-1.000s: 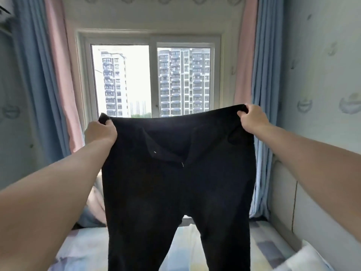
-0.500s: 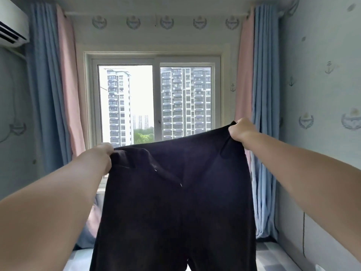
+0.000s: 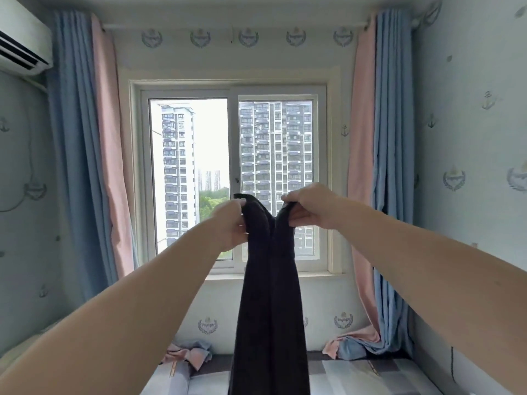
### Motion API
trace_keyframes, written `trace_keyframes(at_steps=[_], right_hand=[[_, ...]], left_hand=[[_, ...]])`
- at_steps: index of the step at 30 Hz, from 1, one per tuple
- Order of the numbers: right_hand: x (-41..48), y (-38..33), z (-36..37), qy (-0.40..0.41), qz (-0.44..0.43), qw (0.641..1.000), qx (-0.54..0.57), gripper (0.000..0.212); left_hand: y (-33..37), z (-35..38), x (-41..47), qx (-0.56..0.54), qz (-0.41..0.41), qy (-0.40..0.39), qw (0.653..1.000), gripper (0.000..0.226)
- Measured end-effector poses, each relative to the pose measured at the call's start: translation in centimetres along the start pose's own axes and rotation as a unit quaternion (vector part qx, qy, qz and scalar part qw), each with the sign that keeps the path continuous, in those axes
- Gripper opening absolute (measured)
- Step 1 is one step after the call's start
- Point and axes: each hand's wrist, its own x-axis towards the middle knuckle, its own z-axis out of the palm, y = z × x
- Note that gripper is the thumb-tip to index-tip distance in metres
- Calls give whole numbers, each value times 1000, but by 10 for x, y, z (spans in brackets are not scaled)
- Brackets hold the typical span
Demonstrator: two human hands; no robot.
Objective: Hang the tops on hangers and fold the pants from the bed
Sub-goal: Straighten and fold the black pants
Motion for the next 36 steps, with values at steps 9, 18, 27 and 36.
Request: trace_keyframes(at_steps=[9, 18, 27, 36], right_hand=[[-16, -18, 19, 27, -79, 996, -33, 17], [-34, -6, 30, -23, -130, 986, -103, 9], [-18, 65, 22, 119, -7, 993, 0, 108], [-8, 16, 120, -61, -35, 983, 172, 41]], left_hand=[[-5, 6, -22, 128, 98, -162, 973, 43], [-27, 0, -17, 173, 109, -23, 979, 33], [22, -70, -12, 34, 141, -35, 989, 36], [108, -193, -6, 112, 226, -16, 968, 37]])
